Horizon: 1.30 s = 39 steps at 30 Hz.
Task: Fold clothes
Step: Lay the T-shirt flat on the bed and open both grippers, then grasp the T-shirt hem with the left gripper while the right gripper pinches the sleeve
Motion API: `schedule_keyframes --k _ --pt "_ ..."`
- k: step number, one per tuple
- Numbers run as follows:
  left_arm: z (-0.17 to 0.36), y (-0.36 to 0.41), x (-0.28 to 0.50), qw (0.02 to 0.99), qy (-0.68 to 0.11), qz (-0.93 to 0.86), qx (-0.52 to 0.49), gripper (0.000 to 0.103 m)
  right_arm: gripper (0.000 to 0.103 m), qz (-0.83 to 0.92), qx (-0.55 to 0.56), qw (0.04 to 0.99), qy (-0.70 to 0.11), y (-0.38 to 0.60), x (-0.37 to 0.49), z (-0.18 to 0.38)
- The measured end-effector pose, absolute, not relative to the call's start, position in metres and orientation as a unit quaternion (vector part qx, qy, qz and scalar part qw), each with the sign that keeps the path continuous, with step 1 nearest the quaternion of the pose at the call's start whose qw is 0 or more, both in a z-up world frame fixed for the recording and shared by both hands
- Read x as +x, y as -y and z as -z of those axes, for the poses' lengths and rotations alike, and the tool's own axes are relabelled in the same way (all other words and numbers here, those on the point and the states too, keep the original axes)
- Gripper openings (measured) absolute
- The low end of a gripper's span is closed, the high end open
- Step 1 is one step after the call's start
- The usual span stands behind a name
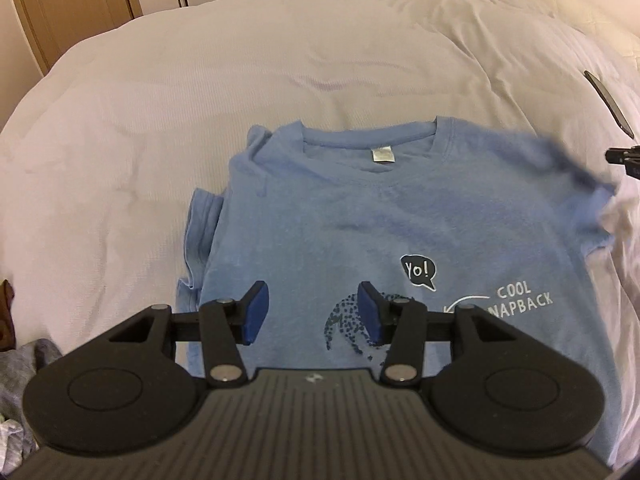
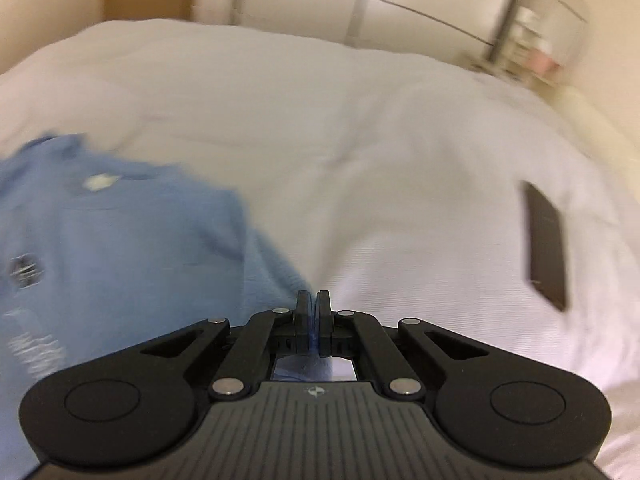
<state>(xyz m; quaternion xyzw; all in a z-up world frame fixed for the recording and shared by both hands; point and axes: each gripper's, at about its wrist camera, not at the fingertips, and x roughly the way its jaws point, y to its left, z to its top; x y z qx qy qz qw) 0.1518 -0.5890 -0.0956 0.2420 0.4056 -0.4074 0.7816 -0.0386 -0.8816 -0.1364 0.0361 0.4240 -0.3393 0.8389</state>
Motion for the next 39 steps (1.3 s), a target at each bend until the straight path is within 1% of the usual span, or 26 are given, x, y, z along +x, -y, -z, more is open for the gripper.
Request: schedule_keyframes --k 2,3,7,11,13,17,20,22,26,27,28,29,30,35,36,37,39 --pt "0.089 0.586 0.149 0.785 -0.406 0.399 0.245 0.048 0.011 0.376 0.033 0.817 -0.436 0.899 -0.045 0.142" --pt "0.086 0.582 0.149 0.787 -0.406 0.394 0.246 0.05 0.02 0.381 0.047 0.816 -0.432 0.902 -0.05 0.14" --pt "0.073 0.561 0.154 0.797 -0.413 0.363 0.251 0.05 0.037 0.365 0.085 0.823 -0.427 0.884 -0.067 0.132" --pt "0.065 0.536 0.175 0.803 -0.417 0.344 0.253 0.052 0.04 0.317 0.133 0.824 -0.451 0.845 -0.073 0.136" --pt "0.069 0.525 0.193 0.802 -0.417 0.343 0.256 0.054 0.047 0.289 0.145 0.825 -0.463 0.82 -0.071 0.137" --pt "0.09 0.517 0.242 0.793 -0.418 0.362 0.255 0.052 0.048 0.246 0.157 0.827 -0.481 0.764 -0.058 0.133" --pt "0.114 0.523 0.285 0.779 -0.424 0.398 0.233 0.048 0.048 0.236 0.152 0.826 -0.488 0.723 -0.041 0.126" --pt "0.126 0.531 0.308 0.765 -0.436 0.432 0.196 0.042 0.05 0.245 0.152 0.821 -0.493 0.697 -0.024 0.126" --pt "0.15 0.556 0.338 0.728 -0.454 0.487 0.162 0.037 0.051 0.271 0.164 0.798 -0.512 0.654 0.01 0.132" --pt "0.156 0.563 0.343 0.72 -0.457 0.496 0.161 0.027 0.051 0.276 0.166 0.792 -0.519 0.643 0.02 0.134" --pt "0.163 0.566 0.349 0.713 -0.466 0.499 0.158 0.011 0.052 0.28 0.169 0.787 -0.523 0.635 0.03 0.137" --pt "0.168 0.567 0.355 0.705 -0.479 0.501 0.149 0.002 0.052 0.283 0.173 0.782 -0.528 0.627 0.04 0.139" --pt "0.165 0.56 0.362 0.712 -0.476 0.497 0.141 0.0 0.052 0.286 0.175 0.778 -0.532 0.619 0.049 0.141" --pt "0.145 0.509 0.405 0.755 -0.458 0.46 0.088 0.0 0.052 0.271 0.164 0.784 -0.534 0.597 0.107 0.136" --pt "0.147 0.501 0.414 0.756 -0.463 0.456 0.082 0.0 0.053 0.266 0.16 0.789 -0.531 0.594 0.118 0.133" --pt "0.149 0.494 0.422 0.755 -0.468 0.453 0.077 0.0 0.056 0.262 0.156 0.794 -0.526 0.591 0.128 0.131" --pt "0.154 0.478 0.44 0.754 -0.477 0.446 0.067 0.0 0.06 0.253 0.149 0.803 -0.519 0.585 0.146 0.127"
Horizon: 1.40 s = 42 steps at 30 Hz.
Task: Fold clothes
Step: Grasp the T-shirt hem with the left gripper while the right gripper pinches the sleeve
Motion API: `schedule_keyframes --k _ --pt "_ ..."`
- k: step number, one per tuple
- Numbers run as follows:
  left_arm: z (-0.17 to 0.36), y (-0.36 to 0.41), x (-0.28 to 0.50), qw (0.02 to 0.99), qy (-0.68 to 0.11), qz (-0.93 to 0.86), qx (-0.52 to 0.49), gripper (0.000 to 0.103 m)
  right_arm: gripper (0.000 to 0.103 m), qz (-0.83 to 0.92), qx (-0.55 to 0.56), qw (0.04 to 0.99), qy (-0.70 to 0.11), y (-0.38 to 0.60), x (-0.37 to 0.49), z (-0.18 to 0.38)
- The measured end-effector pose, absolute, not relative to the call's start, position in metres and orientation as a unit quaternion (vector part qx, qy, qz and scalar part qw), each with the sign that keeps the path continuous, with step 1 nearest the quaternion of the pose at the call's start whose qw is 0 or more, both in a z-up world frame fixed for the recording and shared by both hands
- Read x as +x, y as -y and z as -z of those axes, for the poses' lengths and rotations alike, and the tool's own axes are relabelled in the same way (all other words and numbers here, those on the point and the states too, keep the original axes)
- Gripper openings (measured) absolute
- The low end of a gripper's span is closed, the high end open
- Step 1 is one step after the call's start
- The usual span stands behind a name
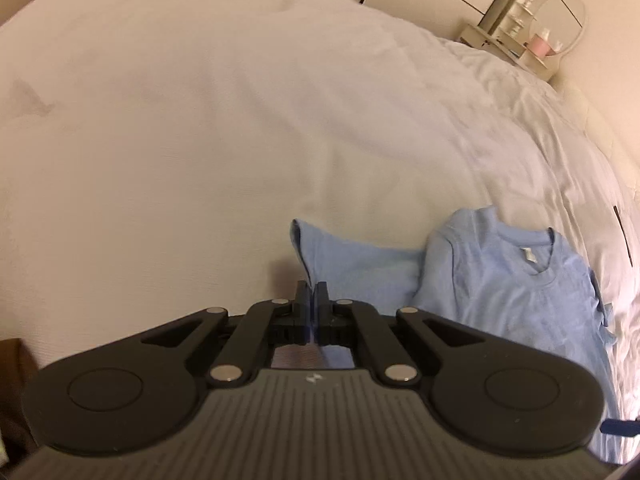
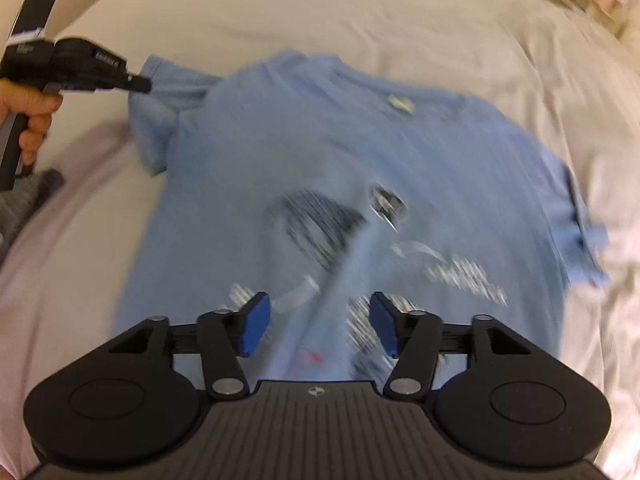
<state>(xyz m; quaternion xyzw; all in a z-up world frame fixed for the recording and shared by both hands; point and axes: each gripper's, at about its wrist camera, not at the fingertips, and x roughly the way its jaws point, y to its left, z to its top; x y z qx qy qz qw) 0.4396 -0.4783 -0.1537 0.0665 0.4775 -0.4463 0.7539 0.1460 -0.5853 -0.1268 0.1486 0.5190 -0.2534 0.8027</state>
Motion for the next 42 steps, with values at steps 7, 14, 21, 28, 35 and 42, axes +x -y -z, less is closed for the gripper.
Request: schedule_keyframes --k 7,14,21,28,35,42 --pt "0.163 0.487 0.457 0.732 -0.48 0.478 0.078 0.0 0.059 0.191 0.12 0.835 -0.501 0.561 0.214 0.128" --pt "0.152 0.513 0.47 0.703 -0.487 0.512 0.087 0.0 0.041 0.082 -0.083 0.867 -0.484 0.515 0.293 0.159" --pt "0.16 0.515 0.469 0.697 -0.487 0.519 0.089 0.0 0.031 0.026 -0.219 0.847 -0.483 0.491 0.328 0.207" --pt "0.147 0.504 0.474 0.698 -0.47 0.531 0.099 0.0 0.001 0.044 -0.256 0.841 -0.474 0.477 0.34 0.214" --pt "0.15 0.495 0.482 0.709 -0.467 0.51 0.136 0.0 0.003 0.032 -0.157 0.878 -0.452 0.465 0.361 0.183" --pt "0.146 0.482 0.478 0.737 -0.467 0.468 0.143 0.003 0.019 0.03 -0.098 0.871 -0.481 0.481 0.342 0.176"
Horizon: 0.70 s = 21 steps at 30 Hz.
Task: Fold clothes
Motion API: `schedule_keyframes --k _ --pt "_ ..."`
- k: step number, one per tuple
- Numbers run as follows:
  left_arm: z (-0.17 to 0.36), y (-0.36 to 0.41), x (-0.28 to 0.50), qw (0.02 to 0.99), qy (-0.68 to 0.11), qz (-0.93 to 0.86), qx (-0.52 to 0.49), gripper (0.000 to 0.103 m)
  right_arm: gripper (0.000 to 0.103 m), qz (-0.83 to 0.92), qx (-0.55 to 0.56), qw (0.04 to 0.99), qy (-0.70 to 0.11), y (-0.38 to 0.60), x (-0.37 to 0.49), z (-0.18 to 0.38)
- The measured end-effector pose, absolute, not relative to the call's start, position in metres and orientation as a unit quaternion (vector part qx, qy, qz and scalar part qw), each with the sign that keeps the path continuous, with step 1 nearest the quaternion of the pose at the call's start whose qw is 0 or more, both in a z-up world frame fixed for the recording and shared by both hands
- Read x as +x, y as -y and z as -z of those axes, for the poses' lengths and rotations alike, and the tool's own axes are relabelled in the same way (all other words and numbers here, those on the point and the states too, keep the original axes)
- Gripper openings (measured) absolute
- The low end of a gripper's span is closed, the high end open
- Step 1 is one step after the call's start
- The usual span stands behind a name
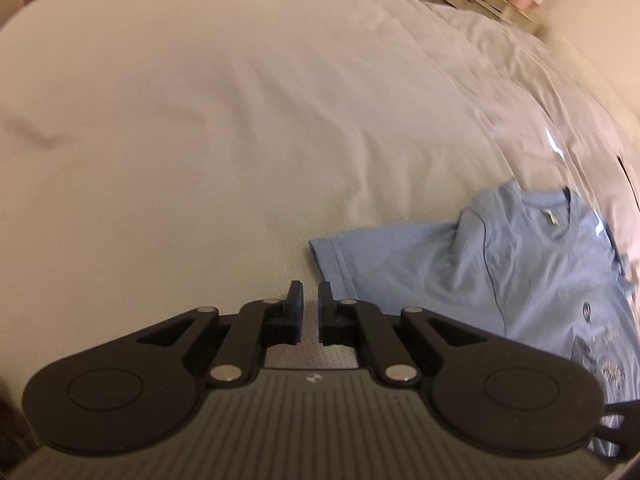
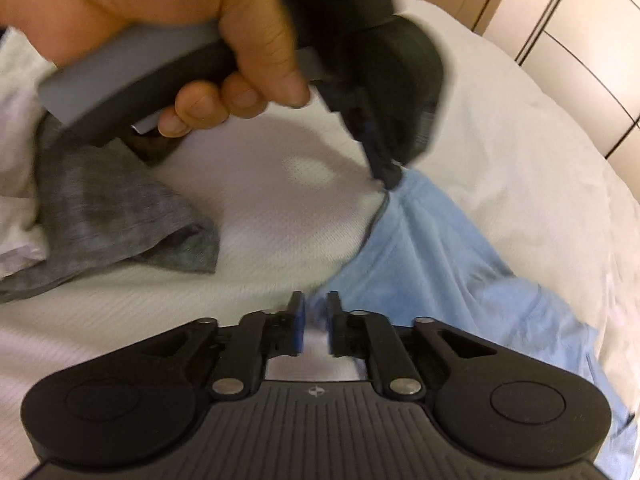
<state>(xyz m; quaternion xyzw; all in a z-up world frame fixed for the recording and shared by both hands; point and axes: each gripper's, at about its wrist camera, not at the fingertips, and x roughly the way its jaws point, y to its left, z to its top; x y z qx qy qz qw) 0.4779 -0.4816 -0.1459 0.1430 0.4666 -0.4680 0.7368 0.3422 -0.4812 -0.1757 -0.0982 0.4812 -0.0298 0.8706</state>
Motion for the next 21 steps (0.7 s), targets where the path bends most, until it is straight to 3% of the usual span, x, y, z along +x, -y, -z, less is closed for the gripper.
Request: schedule_keyframes --k 5,9,21 --pt "0.123 0.505 0.456 0.737 -0.443 0.491 0.143 0.003 0.022 0.066 -0.043 0.874 -0.479 0.506 0.288 0.149" --pt "0.12 0.544 0.426 0.714 -0.424 0.532 0.166 0.014 0.024 0.131 0.005 0.859 -0.494 0.548 0.234 0.134" --pt "0.163 0.654 0.37 0.669 -0.421 0.564 0.238 0.016 0.026 0.287 0.061 0.816 -0.498 0.82 0.1 0.156"
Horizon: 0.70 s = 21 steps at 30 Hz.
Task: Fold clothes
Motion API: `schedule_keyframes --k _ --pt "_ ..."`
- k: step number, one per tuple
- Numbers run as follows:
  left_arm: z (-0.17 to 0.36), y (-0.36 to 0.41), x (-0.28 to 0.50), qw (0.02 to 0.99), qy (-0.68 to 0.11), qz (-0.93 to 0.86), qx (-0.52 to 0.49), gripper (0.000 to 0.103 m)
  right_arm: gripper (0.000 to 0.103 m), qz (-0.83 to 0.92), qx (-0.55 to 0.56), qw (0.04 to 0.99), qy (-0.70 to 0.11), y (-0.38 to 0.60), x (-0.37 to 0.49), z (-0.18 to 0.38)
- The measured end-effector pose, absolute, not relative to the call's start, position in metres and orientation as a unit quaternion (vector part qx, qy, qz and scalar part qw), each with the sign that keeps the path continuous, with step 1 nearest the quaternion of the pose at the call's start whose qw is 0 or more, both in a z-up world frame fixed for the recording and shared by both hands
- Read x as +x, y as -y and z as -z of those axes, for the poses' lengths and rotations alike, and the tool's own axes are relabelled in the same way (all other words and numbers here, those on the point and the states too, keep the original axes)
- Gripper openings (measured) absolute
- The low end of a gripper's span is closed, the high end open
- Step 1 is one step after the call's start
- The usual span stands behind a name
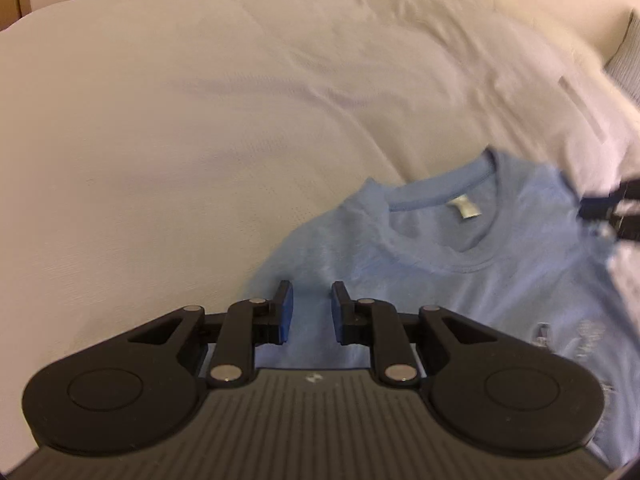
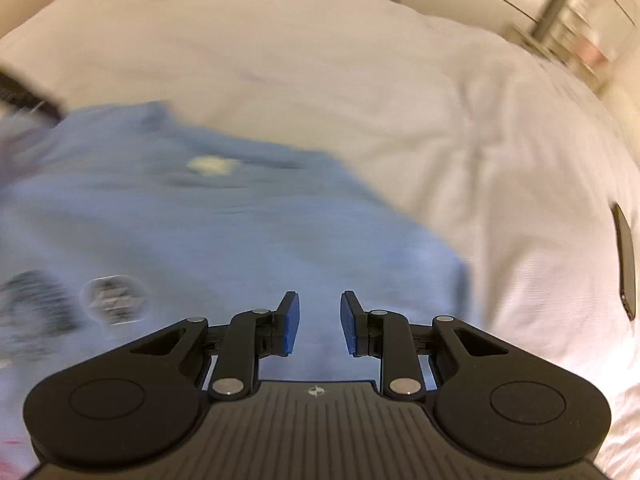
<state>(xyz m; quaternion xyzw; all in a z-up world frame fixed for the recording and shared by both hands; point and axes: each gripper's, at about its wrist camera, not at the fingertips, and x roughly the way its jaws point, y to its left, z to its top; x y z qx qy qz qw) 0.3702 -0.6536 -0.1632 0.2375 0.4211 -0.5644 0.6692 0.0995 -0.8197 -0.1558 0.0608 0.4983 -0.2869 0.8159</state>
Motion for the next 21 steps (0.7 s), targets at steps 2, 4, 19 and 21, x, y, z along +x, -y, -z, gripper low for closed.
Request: schedule_keyframes --k 2,4,19,21 --pt "0.172 0.667 0.37 0.682 -0.423 0.545 0.244 0.016 0.026 0.276 0.067 0.819 -0.499 0.853 0.09 0.164" --pt "0.178 0.676 0.371 0.696 -0.422 0.527 0.243 0.016 0.026 0.249 0.081 0.818 -0.512 0.877 0.087 0.179" --pt "0.131 0.664 0.325 0.768 -0.38 0.466 0.22 0.019 0.018 0.283 0.081 0.83 -0.474 0.893 -0.034 0.165" --pt "0.135 0.658 0.308 0.756 -0.39 0.471 0.232 0.019 0.018 0.222 0.077 0.833 -0.501 0.872 -0.025 0.181"
